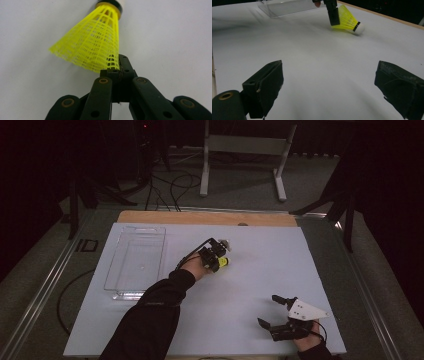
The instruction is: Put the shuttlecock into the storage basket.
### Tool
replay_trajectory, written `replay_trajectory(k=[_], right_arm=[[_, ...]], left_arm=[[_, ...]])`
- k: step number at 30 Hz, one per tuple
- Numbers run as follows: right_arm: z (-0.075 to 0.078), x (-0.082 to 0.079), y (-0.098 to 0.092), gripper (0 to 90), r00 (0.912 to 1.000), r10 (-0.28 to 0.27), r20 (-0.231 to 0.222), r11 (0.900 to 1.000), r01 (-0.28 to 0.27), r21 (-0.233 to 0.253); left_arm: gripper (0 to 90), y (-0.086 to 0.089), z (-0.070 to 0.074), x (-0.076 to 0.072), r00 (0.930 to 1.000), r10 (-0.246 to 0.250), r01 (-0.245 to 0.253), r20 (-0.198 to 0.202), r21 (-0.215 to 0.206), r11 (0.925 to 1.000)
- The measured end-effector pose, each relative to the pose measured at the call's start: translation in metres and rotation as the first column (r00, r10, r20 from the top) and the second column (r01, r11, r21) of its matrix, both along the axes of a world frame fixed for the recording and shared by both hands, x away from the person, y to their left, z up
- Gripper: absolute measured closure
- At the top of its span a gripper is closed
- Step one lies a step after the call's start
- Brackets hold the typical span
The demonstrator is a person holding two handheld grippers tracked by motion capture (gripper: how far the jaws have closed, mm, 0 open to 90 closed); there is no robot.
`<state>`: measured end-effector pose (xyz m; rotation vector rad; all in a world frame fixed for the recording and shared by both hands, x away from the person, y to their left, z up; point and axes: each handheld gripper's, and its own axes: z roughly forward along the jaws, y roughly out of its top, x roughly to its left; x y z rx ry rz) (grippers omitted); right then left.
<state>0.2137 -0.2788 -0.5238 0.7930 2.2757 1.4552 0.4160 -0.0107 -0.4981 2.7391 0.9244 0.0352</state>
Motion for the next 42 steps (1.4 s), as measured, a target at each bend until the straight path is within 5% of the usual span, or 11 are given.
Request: replay_trajectory(k=[13,18,28,29,32,37,42], right_arm=[[0.000,0.001,0.000,8.8,1.0000,-0.003,0.004,1.000,0.003,-0.007],[0.000,0.000,0.000,8.8,1.0000,-0.006,-0.003,1.000,0.006,-0.006],[-0.001,0.001,0.001,8.8,1.0000,-0.006,-0.002,1.000,0.006,-0.009],[0.000,0.000,0.001,8.8,1.0000,-0.008,-0.002,1.000,0.008,-0.006],[0.001,0.000,0.002,8.8,1.0000,-0.008,0.001,1.000,0.008,-0.007],[0.000,0.000,0.002,8.8,1.0000,-0.003,0.004,1.000,0.003,-0.005],[0.000,0.000,0.002,8.8,1.0000,-0.003,0.006,1.000,0.003,-0.006]], left_arm=[[90.0,0.014,0.033,-0.012,0.9910,-0.132,0.132,-0.021,-0.025,0.9910],[90.0,0.024,0.037,-0.018,0.9696,-0.238,0.236,-0.058,-0.035,0.9711],[90.0,0.038,0.045,-0.028,0.9467,-0.304,0.301,-0.107,-0.042,0.9527],[90.0,0.040,0.046,-0.029,0.9406,-0.322,0.320,-0.109,-0.037,0.9468],[90.0,0.045,0.049,-0.032,0.9370,-0.330,0.329,-0.116,-0.025,0.9440],[90.0,0.055,0.056,-0.037,0.9214,-0.370,0.370,-0.118,-0.020,0.9287],[90.0,0.066,0.062,-0.044,0.9209,-0.375,0.376,-0.105,-0.014,0.9265]])
